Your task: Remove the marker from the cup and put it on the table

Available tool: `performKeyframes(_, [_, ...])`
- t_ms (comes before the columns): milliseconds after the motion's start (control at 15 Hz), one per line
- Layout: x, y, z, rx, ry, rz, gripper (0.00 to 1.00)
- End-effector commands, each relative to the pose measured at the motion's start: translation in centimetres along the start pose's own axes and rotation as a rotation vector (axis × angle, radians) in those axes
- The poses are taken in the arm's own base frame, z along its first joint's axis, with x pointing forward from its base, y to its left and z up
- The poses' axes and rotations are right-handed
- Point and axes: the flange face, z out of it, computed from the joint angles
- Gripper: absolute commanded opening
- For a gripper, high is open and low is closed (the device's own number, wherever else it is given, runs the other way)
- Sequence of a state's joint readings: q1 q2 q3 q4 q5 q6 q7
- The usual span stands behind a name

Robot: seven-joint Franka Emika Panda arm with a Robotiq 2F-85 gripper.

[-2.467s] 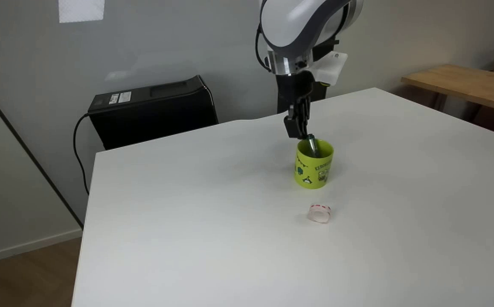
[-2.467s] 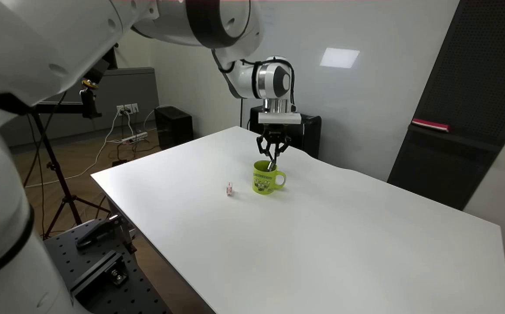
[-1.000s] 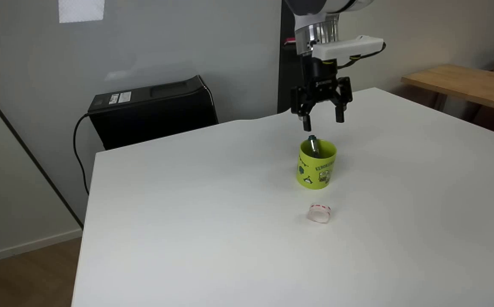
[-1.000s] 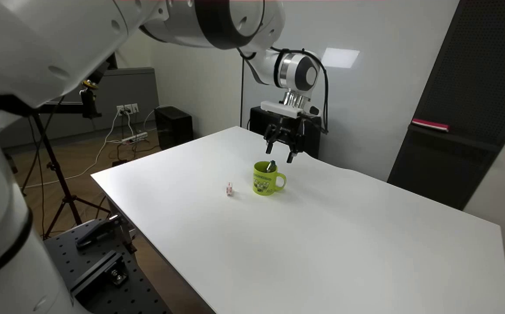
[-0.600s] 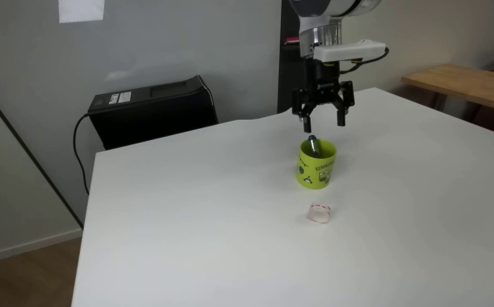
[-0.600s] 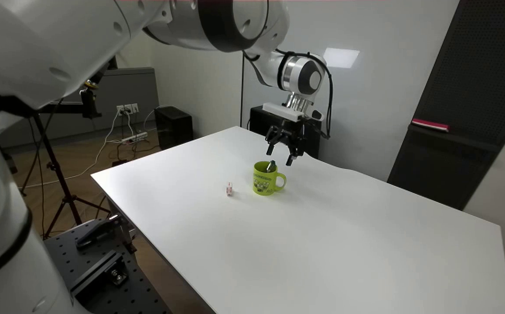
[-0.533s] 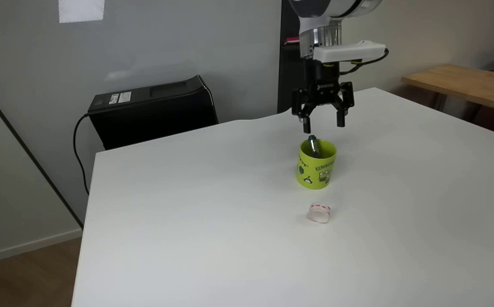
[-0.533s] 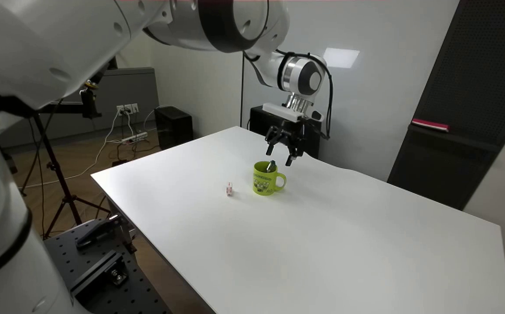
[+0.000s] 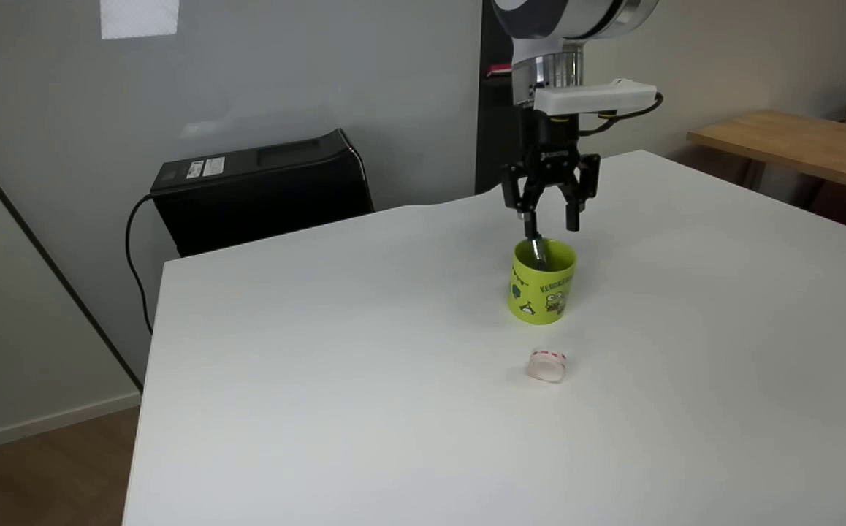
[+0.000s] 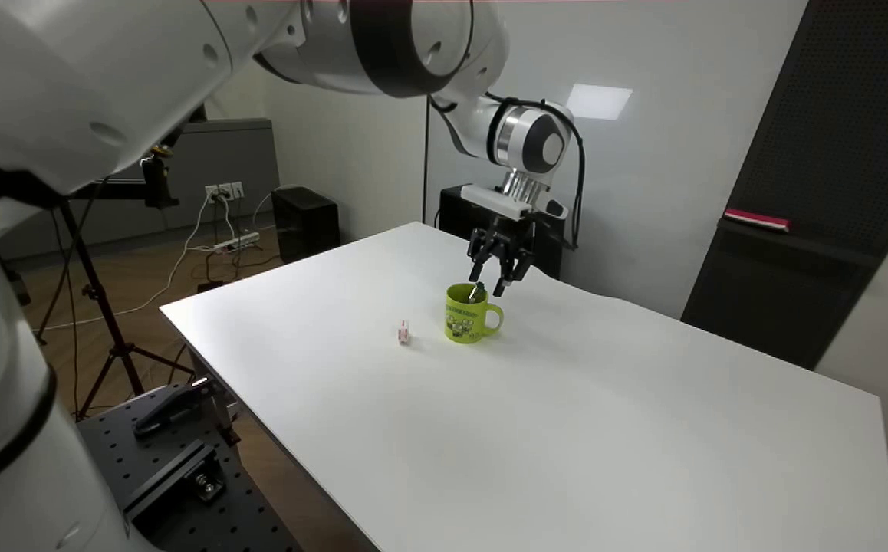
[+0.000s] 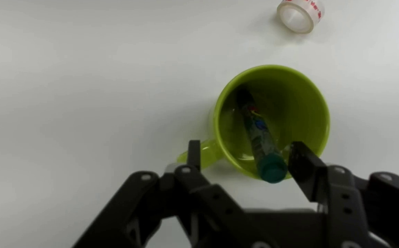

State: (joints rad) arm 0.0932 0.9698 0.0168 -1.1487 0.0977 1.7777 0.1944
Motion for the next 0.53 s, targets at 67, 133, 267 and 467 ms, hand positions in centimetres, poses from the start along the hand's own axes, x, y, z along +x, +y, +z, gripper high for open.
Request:
performKeyframes(67, [0.15,-0.17,0.21,0.009,0.001,0.034,0.28])
performKeyframes(133, [0.13,-0.20,0.25,0.008,0.000,0.033,0.19])
performKeyframes(267, [0.10,-0.19,0.29,0.007,-0.001,0.030,0.04])
performKeyframes(467, [0.03,-0.32,0.20,0.008,0.001,0.028,0.04])
